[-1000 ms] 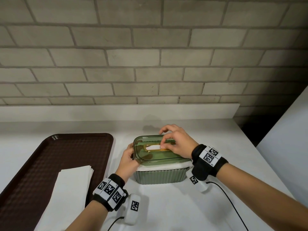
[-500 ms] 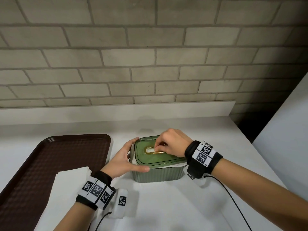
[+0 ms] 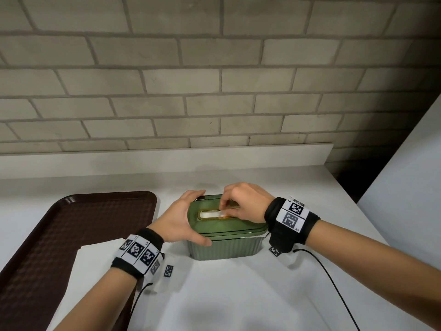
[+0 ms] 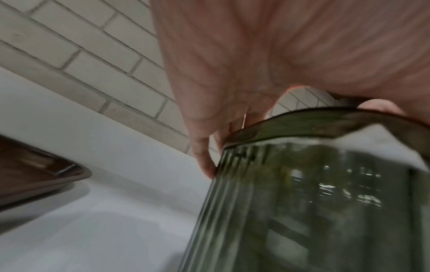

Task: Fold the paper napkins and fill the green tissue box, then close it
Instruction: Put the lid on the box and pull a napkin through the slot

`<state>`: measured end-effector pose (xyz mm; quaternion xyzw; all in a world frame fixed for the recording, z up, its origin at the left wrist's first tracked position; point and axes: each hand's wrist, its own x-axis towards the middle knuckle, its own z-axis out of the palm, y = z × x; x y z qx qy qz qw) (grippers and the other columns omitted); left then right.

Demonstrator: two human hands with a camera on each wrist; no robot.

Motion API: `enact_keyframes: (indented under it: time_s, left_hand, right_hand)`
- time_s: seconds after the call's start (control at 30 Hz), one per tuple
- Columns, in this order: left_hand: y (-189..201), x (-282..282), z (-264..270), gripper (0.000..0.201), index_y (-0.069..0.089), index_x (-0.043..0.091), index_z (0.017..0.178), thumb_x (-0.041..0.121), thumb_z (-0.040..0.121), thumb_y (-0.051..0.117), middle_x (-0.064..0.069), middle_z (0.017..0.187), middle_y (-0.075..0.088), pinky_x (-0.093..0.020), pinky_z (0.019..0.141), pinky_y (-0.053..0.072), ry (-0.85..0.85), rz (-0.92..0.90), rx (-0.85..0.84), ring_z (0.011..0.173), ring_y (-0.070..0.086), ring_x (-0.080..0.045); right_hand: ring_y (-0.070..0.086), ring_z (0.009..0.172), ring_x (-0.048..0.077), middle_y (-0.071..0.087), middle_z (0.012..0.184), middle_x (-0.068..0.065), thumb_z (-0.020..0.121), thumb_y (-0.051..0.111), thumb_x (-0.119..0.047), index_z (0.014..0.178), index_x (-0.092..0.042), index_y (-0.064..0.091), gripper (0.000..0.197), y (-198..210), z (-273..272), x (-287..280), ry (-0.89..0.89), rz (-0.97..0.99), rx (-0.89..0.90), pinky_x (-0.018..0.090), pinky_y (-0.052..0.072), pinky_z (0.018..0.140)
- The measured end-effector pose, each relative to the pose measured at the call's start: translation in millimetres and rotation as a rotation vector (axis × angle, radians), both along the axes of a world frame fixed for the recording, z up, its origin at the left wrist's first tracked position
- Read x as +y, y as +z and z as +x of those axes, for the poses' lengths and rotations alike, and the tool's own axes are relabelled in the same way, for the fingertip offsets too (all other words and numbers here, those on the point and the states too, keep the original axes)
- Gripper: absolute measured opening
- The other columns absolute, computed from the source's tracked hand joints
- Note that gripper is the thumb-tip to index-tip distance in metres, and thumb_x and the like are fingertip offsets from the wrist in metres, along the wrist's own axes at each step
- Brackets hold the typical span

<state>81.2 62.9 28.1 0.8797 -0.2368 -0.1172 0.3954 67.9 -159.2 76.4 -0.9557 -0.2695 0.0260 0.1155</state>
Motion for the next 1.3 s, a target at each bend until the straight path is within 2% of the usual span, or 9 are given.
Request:
enact_keyframes:
  time_s: [0.23, 0.37, 0.53, 0.73, 0.83, 1.03, 1.1, 1.2, 1.3]
  left_hand:
    - [-10, 1, -4, 0.123, 0.037, 0.022, 0.143, 0.047, 0.035, 0.092, 0.02, 0.128, 0.038, -0.025, 0.107, 0.04, -0.033, -0.023, -0.006, 0.12, 0.044, 0.002]
    - [-15, -3, -9, 0.125, 0.034, 0.024, 0.144, 0.053, 0.037, 0.091, 0.019, 0.127, 0.034, -0.029, 0.107, 0.041, -0.022, -0.003, -0.036, 0.121, 0.043, -0.002]
    - [-8, -20, -14, 0.122, 0.021, 0.037, 0.148, 0.086, 0.045, 0.065, 0.016, 0.141, 0.03, -0.037, 0.112, 0.024, -0.062, 0.325, -0.28, 0.132, 0.027, -0.007]
    - [-6, -38, -12, 0.12, 0.016, 0.039, 0.149, 0.086, 0.048, 0.061, 0.014, 0.135, 0.032, -0.038, 0.1, 0.032, -0.053, 0.442, -0.308, 0.121, 0.03, -0.01]
    - [-14, -38, -17, 0.121, 0.013, 0.038, 0.15, 0.088, 0.048, 0.055, 0.015, 0.139, 0.03, -0.038, 0.102, 0.03, -0.021, 0.48, -0.389, 0.125, 0.03, -0.01]
    - [-16, -33, -11, 0.123, 0.015, 0.038, 0.151, 0.086, 0.047, 0.06, 0.017, 0.143, 0.03, -0.034, 0.106, 0.027, -0.053, 0.398, -0.362, 0.13, 0.028, -0.007]
    - [-15, -31, -7, 0.125, 0.018, 0.036, 0.151, 0.084, 0.045, 0.065, 0.017, 0.144, 0.031, -0.034, 0.108, 0.026, -0.072, 0.355, -0.328, 0.131, 0.027, -0.006]
    - [-16, -26, -5, 0.127, 0.028, 0.034, 0.147, 0.087, 0.038, 0.068, 0.017, 0.144, 0.037, -0.038, 0.113, 0.026, -0.041, 0.192, -0.227, 0.133, 0.028, -0.003]
    - [-25, -20, -6, 0.114, 0.044, 0.037, 0.139, 0.081, 0.038, 0.073, 0.021, 0.141, 0.04, -0.04, 0.116, 0.028, 0.046, -0.029, -0.16, 0.134, 0.029, -0.001]
  right_hand:
    - [0.051, 0.078, 0.01, 0.062, 0.093, -0.009, 0.086, 0.068, -0.029, 0.087, -0.022, 0.071, 0.007, -5, 2, -2, -0.026, 0.01, 0.032, 0.032, 0.047, 0.072]
    - [0.054, 0.082, 0.011, 0.062, 0.095, -0.008, 0.086, 0.069, -0.029, 0.087, -0.021, 0.07, 0.009, -16, -1, -6, -0.037, 0.086, 0.032, 0.029, 0.047, 0.075]
    - [0.054, 0.095, 0.011, 0.059, 0.102, -0.007, 0.087, 0.067, -0.031, 0.087, -0.022, 0.065, 0.009, -31, -3, -13, 0.01, 0.182, 0.016, 0.033, 0.047, 0.086]
    - [0.054, 0.111, 0.008, 0.056, 0.115, -0.009, 0.091, 0.061, -0.027, 0.089, -0.024, 0.059, 0.005, -46, -3, -28, 0.043, 0.316, 0.049, 0.039, 0.044, 0.099]
    - [0.046, 0.117, 0.001, 0.051, 0.121, -0.012, 0.095, 0.054, -0.03, 0.091, -0.024, 0.054, 0.006, -64, -9, -29, 0.01, 0.346, -0.005, 0.039, 0.031, 0.111]
    - [0.045, 0.12, -0.001, 0.053, 0.124, -0.015, 0.095, 0.054, -0.031, 0.091, -0.027, 0.055, 0.006, -71, -13, -24, -0.063, 0.386, -0.059, 0.041, 0.023, 0.115]
    - [0.047, 0.119, -0.002, 0.054, 0.121, -0.015, 0.093, 0.056, -0.033, 0.089, -0.028, 0.057, 0.007, -72, -14, -22, -0.093, 0.425, -0.064, 0.044, 0.026, 0.114]
    - [0.055, 0.108, 0.003, 0.056, 0.116, -0.016, 0.089, 0.06, -0.041, 0.086, -0.029, 0.062, 0.012, -68, -13, -19, -0.1, 0.473, -0.053, 0.045, 0.039, 0.104]
    - [0.057, 0.103, 0.0, 0.057, 0.112, -0.019, 0.087, 0.064, -0.038, 0.085, -0.029, 0.065, 0.01, -53, -11, -18, -0.104, 0.452, -0.061, 0.043, 0.042, 0.101]
